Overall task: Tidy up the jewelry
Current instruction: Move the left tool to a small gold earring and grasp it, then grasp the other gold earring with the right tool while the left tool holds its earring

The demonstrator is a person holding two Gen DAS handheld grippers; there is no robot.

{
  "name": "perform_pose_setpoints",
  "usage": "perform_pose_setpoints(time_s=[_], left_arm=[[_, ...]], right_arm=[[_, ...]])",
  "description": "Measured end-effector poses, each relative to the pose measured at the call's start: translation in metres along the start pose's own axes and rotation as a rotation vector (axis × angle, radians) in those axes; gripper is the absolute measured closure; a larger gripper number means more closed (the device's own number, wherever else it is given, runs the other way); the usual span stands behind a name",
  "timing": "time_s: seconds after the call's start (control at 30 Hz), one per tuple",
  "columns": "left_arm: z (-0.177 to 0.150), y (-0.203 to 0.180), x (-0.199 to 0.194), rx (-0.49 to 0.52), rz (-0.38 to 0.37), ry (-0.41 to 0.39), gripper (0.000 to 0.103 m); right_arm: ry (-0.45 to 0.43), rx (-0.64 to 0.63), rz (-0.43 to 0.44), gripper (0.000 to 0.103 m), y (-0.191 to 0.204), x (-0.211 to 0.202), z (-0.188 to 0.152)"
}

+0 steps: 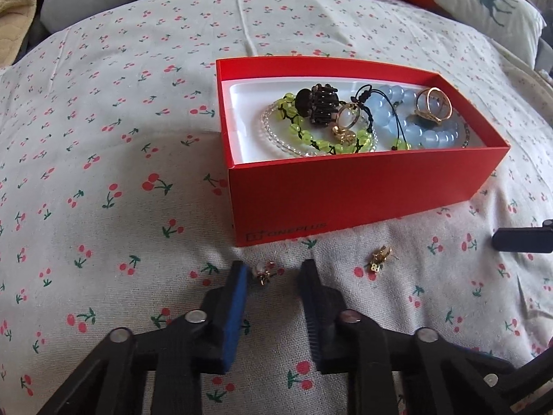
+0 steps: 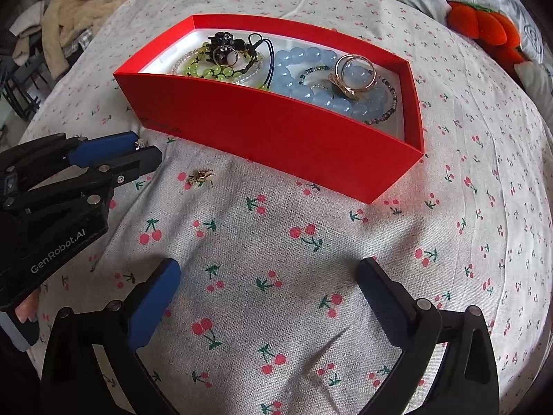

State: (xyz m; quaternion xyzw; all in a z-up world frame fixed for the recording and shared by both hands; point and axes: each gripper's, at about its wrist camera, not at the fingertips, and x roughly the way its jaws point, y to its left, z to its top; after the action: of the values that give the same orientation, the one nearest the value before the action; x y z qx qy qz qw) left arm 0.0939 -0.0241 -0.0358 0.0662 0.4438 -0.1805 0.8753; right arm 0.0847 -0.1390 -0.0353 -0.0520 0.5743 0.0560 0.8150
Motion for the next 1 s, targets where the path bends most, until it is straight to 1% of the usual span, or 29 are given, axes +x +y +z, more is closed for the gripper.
perform_pose_setpoints(time_s=[0.03, 0.07, 0.3, 0.67, 0.8, 0.9, 0.97, 1.0], left_arm=[[0.0, 0.0, 0.0, 0.003, 0.003, 0.002, 0.091], [0.0, 0.0, 0.0, 0.003, 0.005, 0.003, 0.097], [-0.007, 0.007, -0.01, -0.016, 0.002, 0.015, 0.097], [-0.015, 0.024, -0.022, -0.046, 0.012, 0.034, 0.097], [-0.016, 0.025, -0.023, -0.04, 0.023, 0.034, 0.097], [-0.017, 0.025, -0.024, -0.034, 0.027, 0.034, 0.097], [-0.018, 0.026, -0.024, -0.036, 0.027, 0.036, 0.097], [-0.018, 0.027, -0.024, -0.038, 0.027, 0.037, 0.097]], right_arm=[[0.0, 0.0, 0.0, 0.0, 0.0, 0.0, 0.0], [0.0, 0.0, -0.001, 0.0, 0.0, 0.0, 0.0], [-0.013, 0.021, -0.007, 0.0, 0.002, 0.002, 0.005], [-0.042, 0.038, -0.016, 0.0, 0.016, 0.009, 0.022], [-0.048, 0.059, -0.017, 0.0, 0.018, 0.012, 0.029], [-0.056, 0.066, -0.019, 0.006, 0.021, 0.012, 0.033], [-0.065, 0.058, -0.021, 0.014, 0.024, 0.011, 0.036], [-0.071, 0.049, -0.021, 0.017, 0.026, 0.011, 0.037]])
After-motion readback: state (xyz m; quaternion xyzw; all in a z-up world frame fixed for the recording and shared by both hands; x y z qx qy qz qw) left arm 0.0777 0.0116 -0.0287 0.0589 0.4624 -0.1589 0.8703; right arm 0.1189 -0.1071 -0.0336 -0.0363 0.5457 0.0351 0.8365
